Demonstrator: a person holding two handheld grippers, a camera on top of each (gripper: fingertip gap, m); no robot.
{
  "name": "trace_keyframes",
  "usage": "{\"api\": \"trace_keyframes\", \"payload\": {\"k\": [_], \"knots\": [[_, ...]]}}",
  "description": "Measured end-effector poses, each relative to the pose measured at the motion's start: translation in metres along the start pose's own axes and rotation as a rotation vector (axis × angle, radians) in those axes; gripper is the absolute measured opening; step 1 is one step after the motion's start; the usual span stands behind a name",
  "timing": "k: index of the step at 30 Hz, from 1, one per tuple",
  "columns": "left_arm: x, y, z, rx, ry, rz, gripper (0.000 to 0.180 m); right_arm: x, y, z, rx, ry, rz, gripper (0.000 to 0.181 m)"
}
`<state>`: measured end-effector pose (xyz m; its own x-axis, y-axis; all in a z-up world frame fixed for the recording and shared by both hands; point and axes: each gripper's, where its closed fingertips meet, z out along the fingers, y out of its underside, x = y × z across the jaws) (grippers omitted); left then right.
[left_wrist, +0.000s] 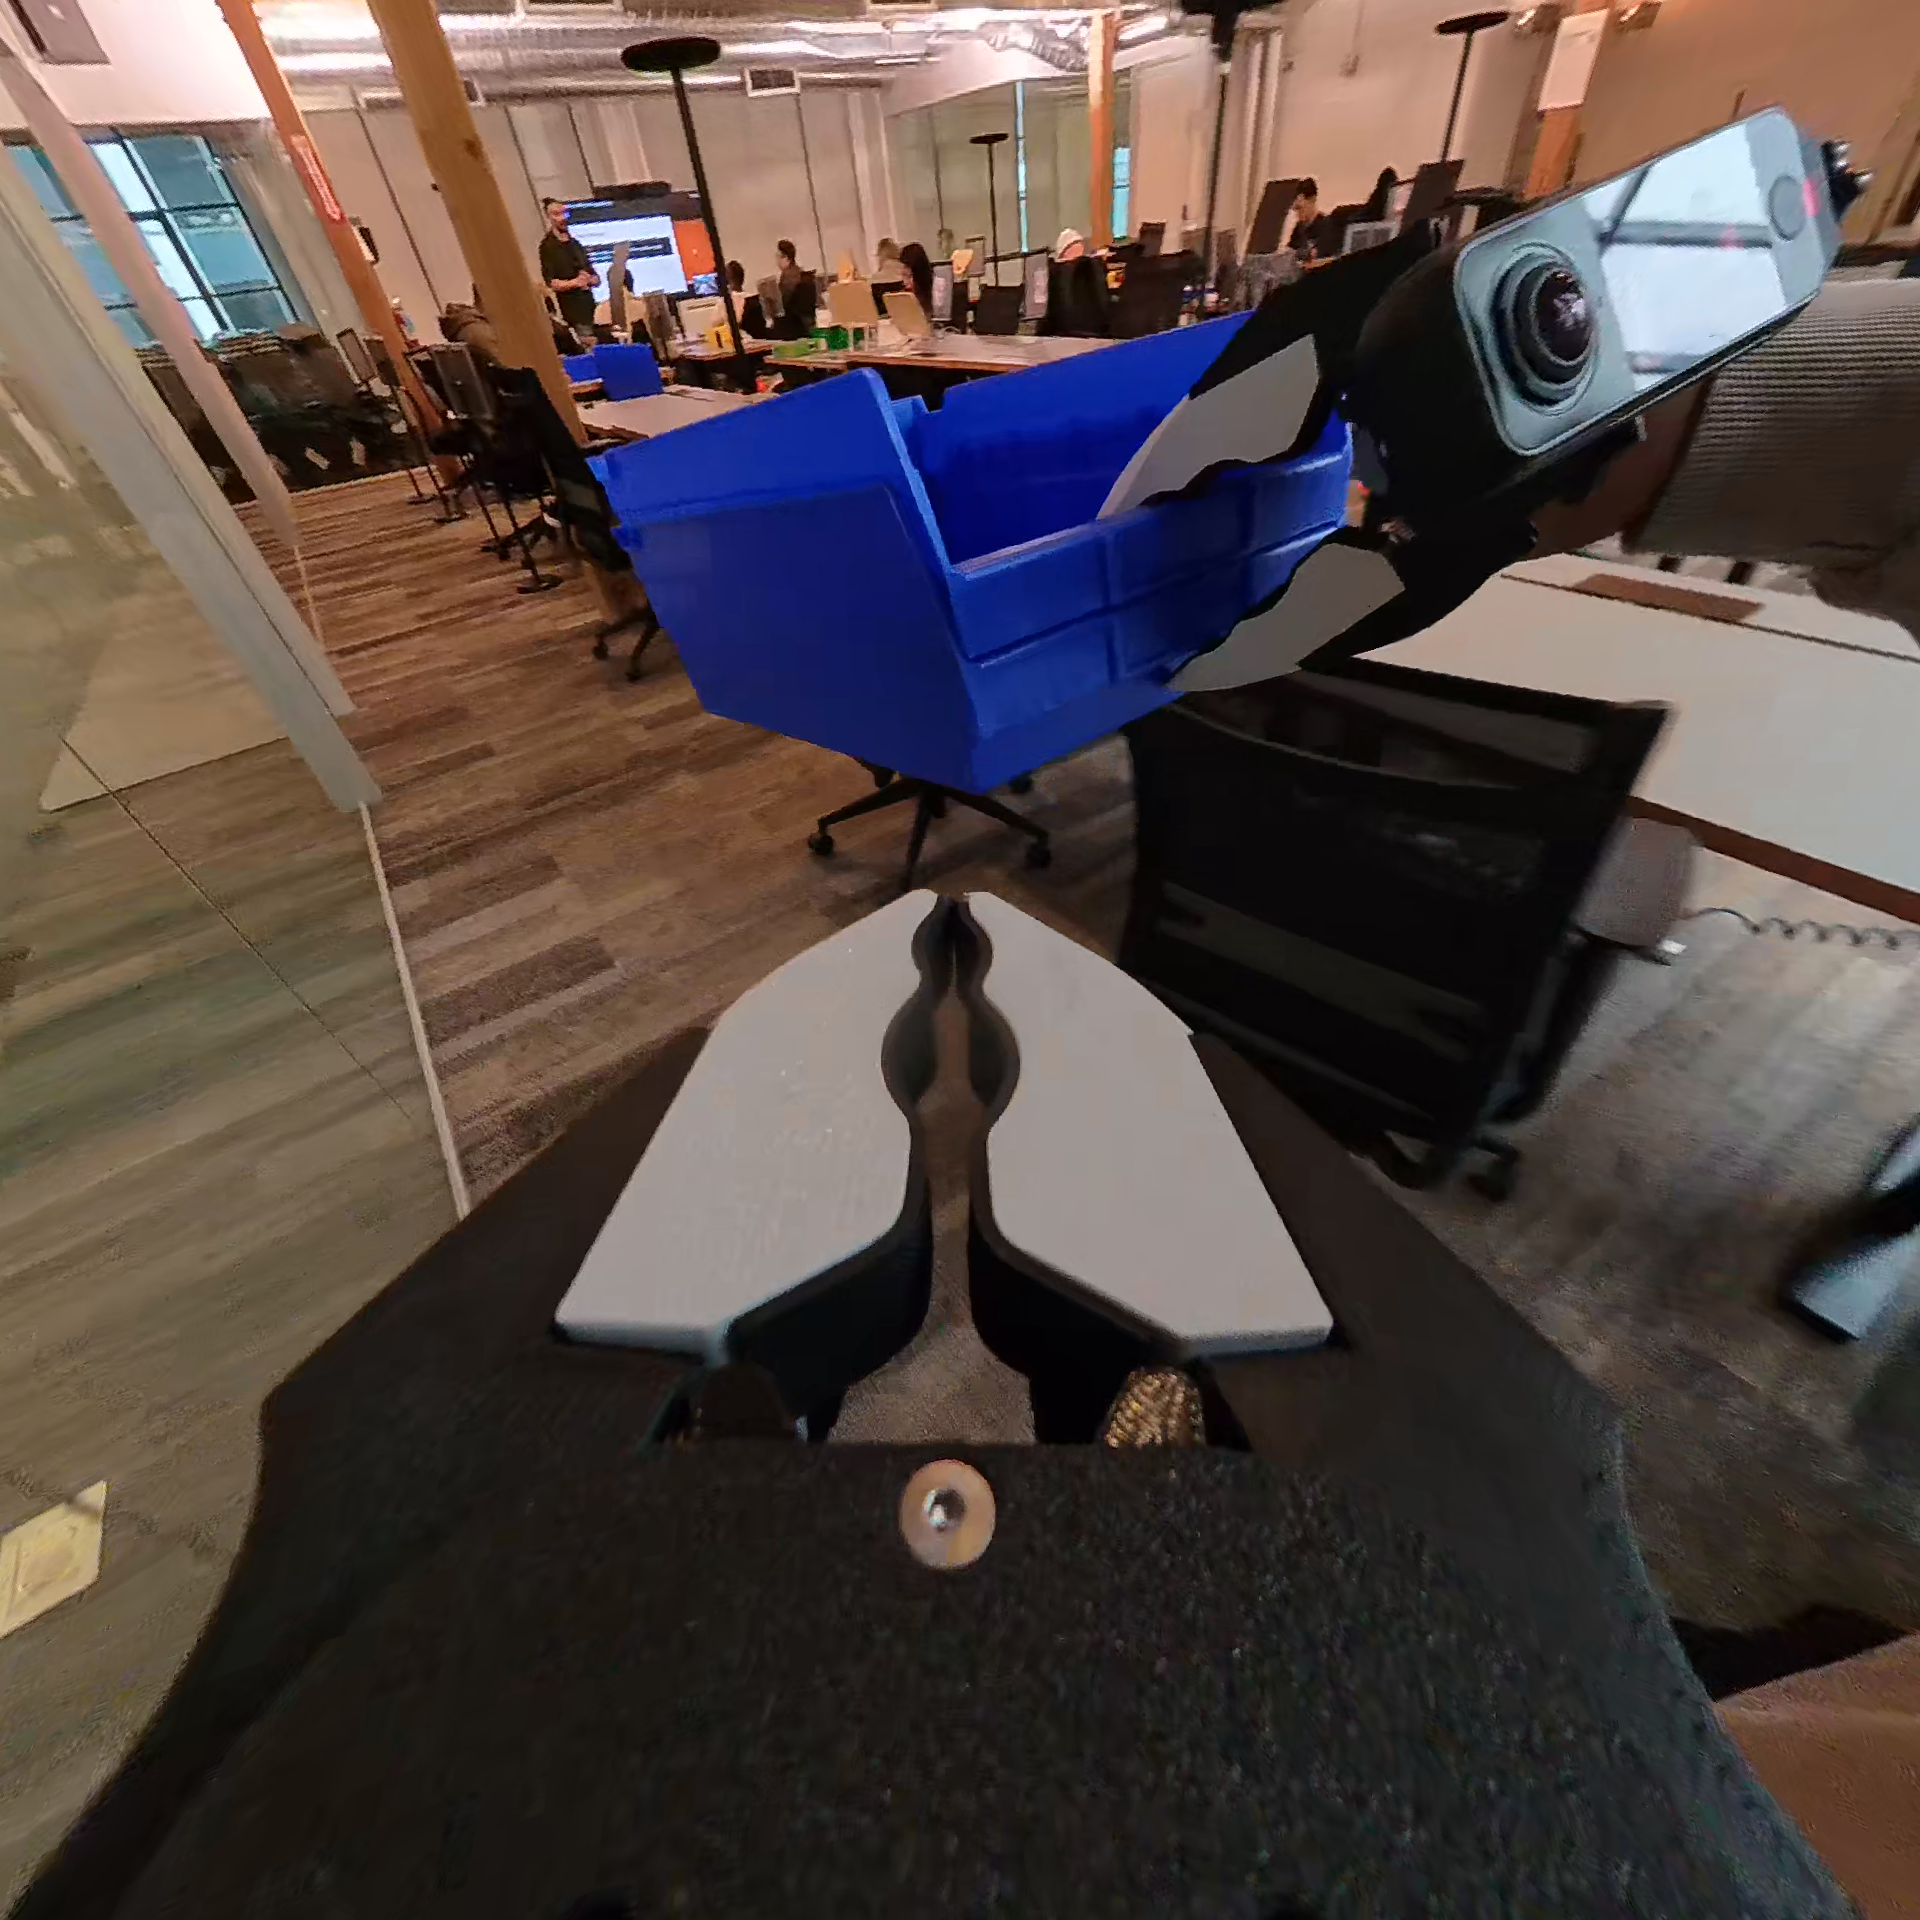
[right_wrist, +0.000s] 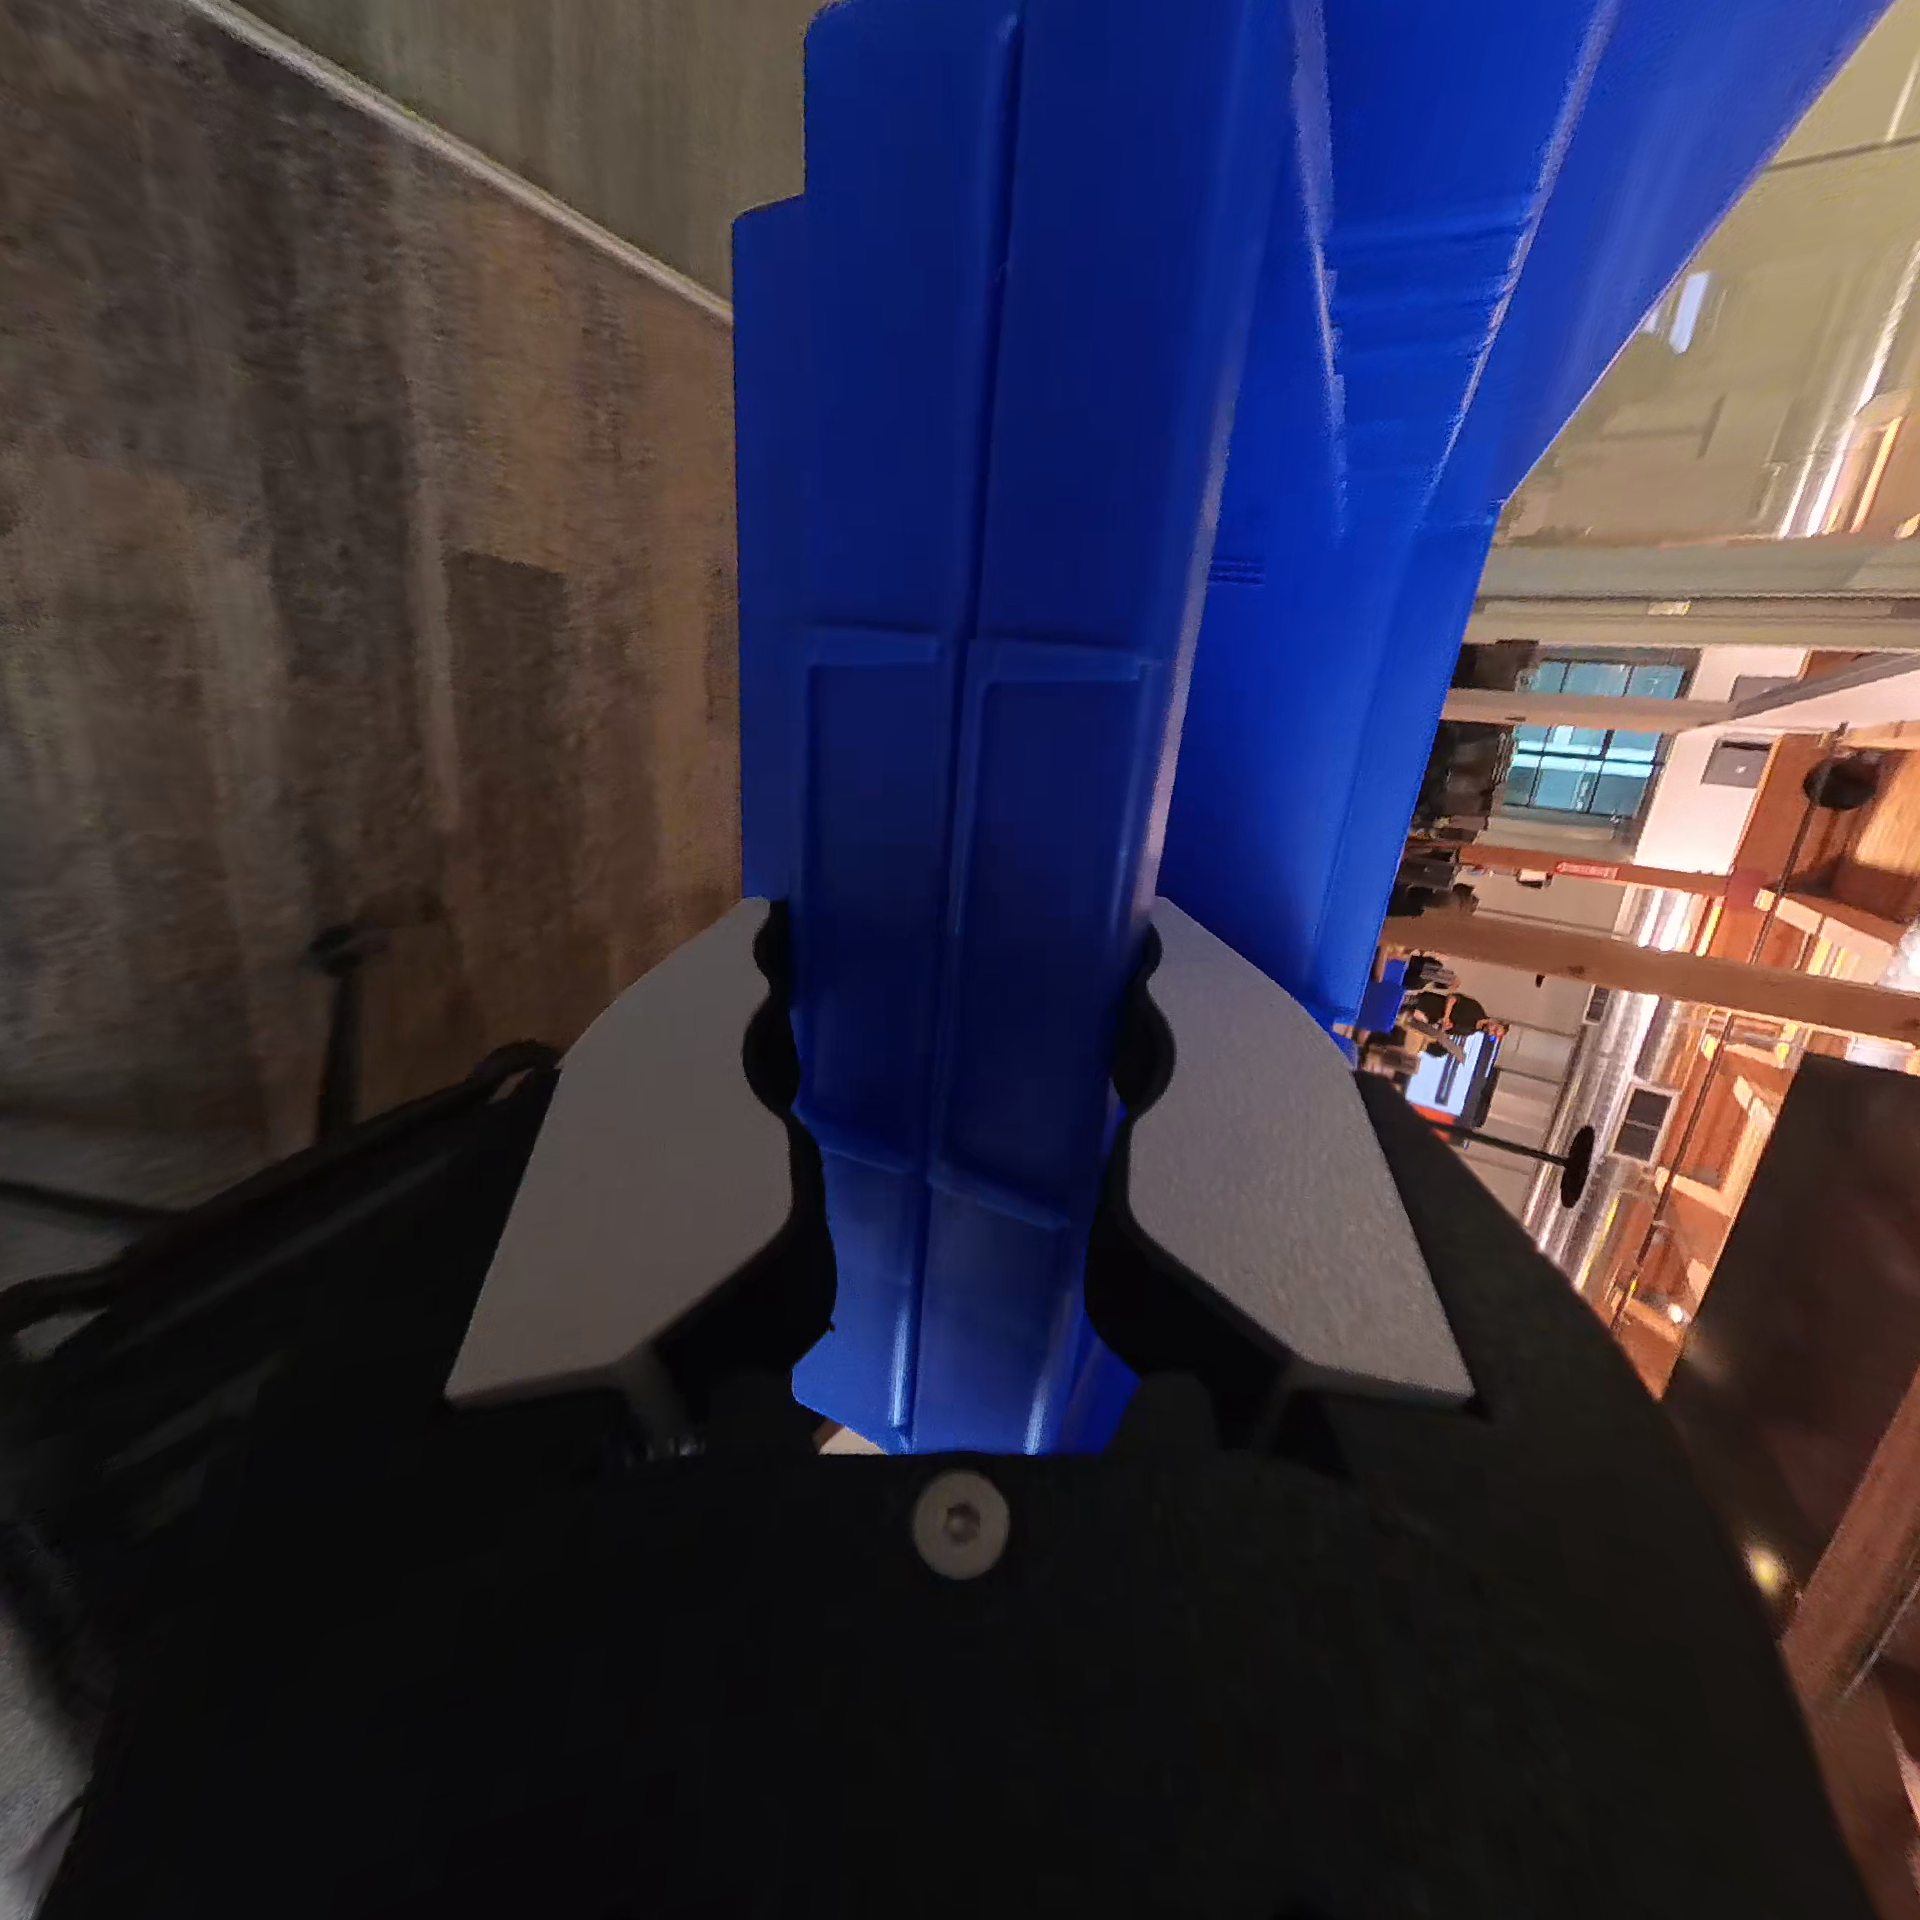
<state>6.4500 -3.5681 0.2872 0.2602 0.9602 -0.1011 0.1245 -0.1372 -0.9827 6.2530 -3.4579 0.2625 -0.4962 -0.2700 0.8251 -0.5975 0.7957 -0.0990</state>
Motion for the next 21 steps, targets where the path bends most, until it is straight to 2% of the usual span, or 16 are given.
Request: {"api": "trace_keyframes", "payload": {"k": [11, 21], "knots": [[-0.202, -0.057, 0.348, -0.012, -0.009, 0.022, 0.000, 0.221, 0.130, 0.287, 0.086, -0.029, 0.023, 0.059], [-0.410, -0.067, 0.705, 0.048, 0.131, 0.058, 0.000, 0.409, 0.264, 0.552, 0.008, 0.024, 0.104, 0.059]]}}
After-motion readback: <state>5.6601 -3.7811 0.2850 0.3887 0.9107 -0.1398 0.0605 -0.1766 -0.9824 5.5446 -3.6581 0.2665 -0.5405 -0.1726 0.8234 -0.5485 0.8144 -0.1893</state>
